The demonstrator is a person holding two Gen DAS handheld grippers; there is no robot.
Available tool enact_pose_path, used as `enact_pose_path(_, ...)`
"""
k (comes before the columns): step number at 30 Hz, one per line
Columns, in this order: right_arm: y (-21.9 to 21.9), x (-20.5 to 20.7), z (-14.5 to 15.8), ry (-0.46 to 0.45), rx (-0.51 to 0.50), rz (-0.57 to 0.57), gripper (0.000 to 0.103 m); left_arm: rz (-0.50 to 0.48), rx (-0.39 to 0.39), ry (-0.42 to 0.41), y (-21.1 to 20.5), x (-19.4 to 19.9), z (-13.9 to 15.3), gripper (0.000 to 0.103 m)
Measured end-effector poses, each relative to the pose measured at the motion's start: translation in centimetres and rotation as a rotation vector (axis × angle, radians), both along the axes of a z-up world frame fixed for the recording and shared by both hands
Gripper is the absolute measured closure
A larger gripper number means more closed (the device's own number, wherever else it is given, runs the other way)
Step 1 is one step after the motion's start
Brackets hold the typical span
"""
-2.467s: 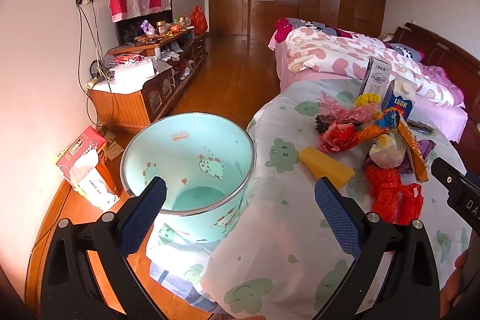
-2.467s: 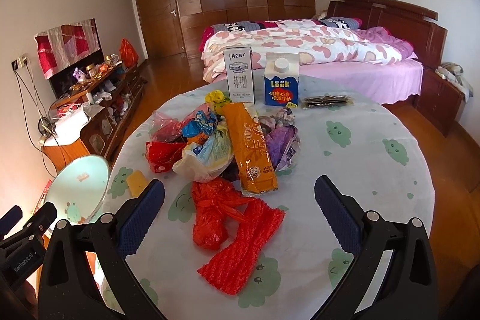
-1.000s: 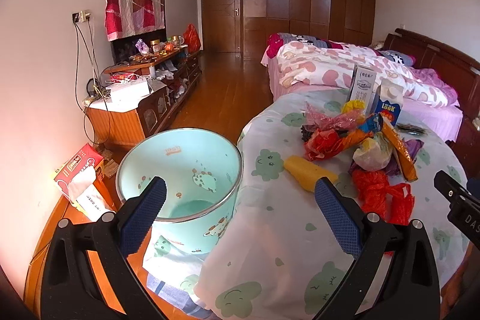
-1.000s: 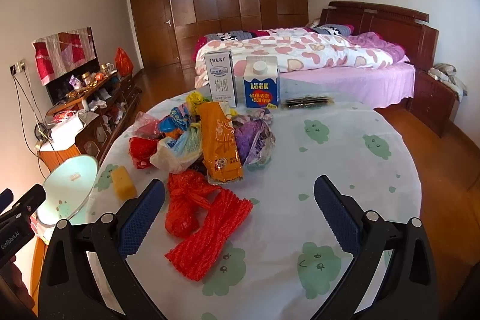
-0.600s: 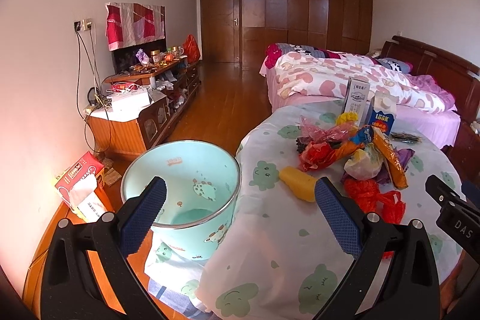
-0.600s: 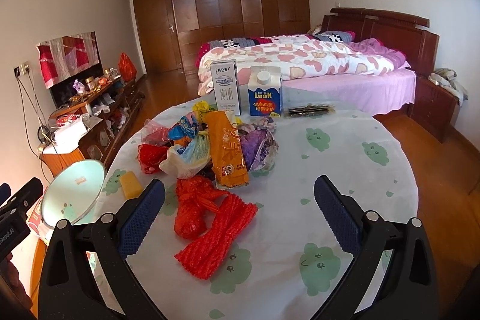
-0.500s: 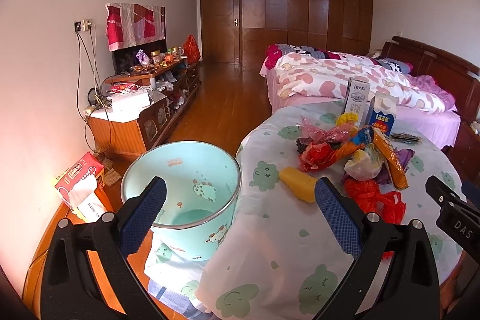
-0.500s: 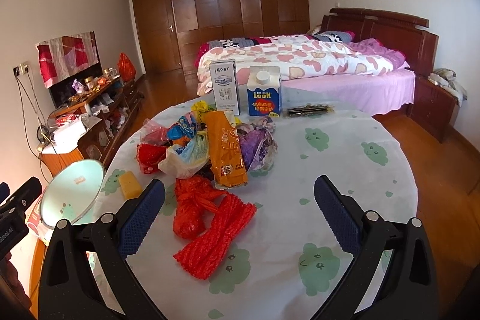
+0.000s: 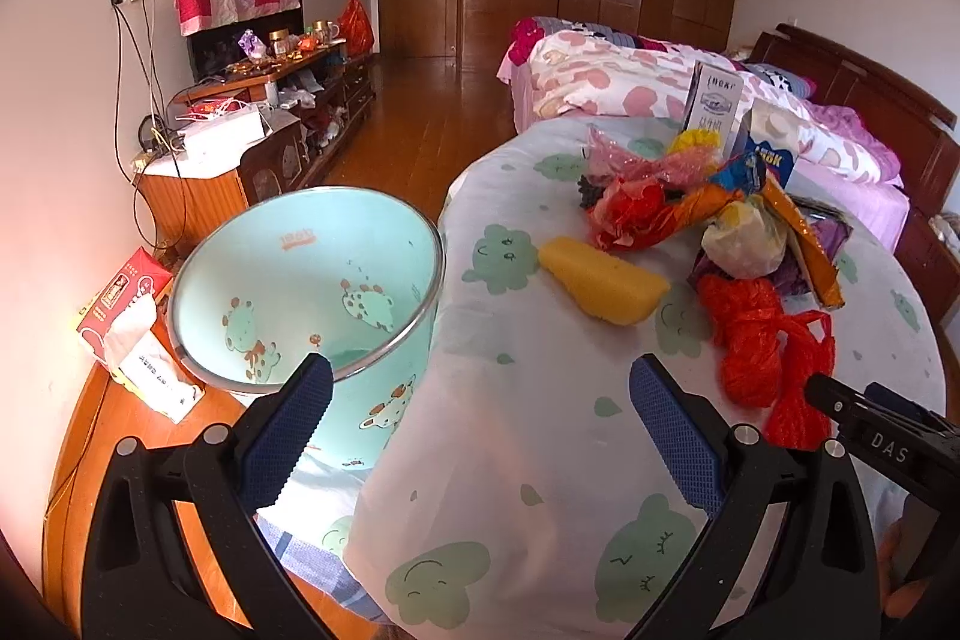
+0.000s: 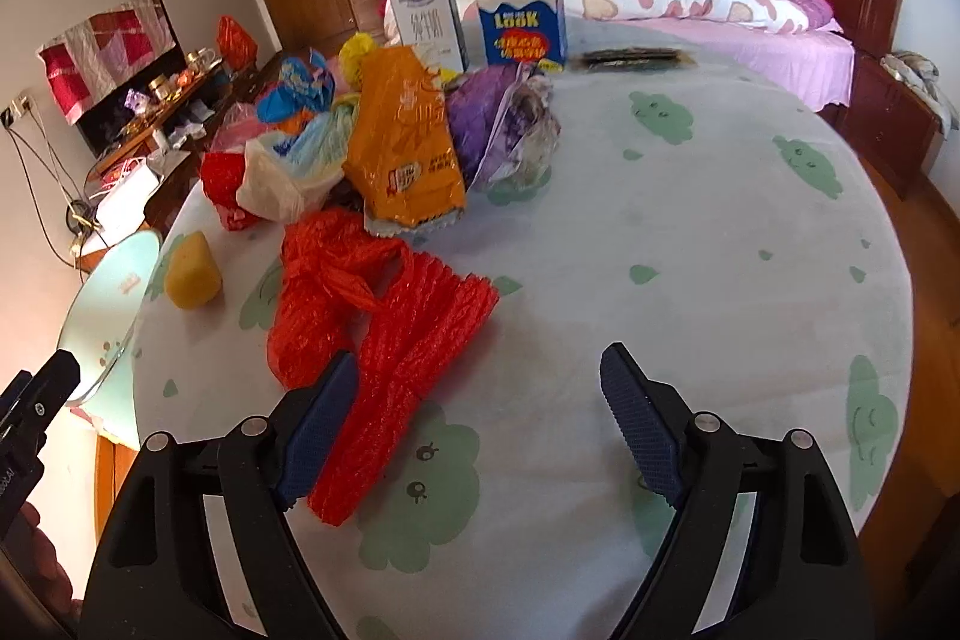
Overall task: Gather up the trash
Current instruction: 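Grasp the red mesh net with the right tool while the left tool grasps the yellow sponge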
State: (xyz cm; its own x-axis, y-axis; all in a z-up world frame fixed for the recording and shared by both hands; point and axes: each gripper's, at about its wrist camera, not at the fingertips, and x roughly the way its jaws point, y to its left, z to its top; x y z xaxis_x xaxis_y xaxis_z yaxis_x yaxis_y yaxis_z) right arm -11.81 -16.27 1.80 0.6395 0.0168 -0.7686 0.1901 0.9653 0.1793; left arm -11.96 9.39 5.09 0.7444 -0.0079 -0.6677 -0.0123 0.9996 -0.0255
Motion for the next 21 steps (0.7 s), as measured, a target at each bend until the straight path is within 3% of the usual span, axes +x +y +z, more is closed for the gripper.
enact_pose_path(4, 0.4, 0.8, -0.8, 0.016, 0.047, 0.039, 0.024, 0.009, -0.049, 0.036, -0.2, 1.6, -0.5, 0.006)
enact_pose_path(8, -0.2, 0.9, -0.9, -0.004, 0.105, 0.099, 0.062, -0.006, -0.018, 0.04, -1.6, 3.6, -0.6, 0.006)
enact_pose_path(12, -1.1, 0.5, -0.2, -0.023, 0.148, 0.099, 0.08, 0.031, -0.002, 0.024, -2.8, 5.3, 0.0, 0.007)
enact_pose_path(21, -5.3, -1.1, 1.4, -0.117, 0.099, -0.064, 0.083, 0.048, -0.018, 0.08, -5.7, 9.4, -1.2, 0.013)
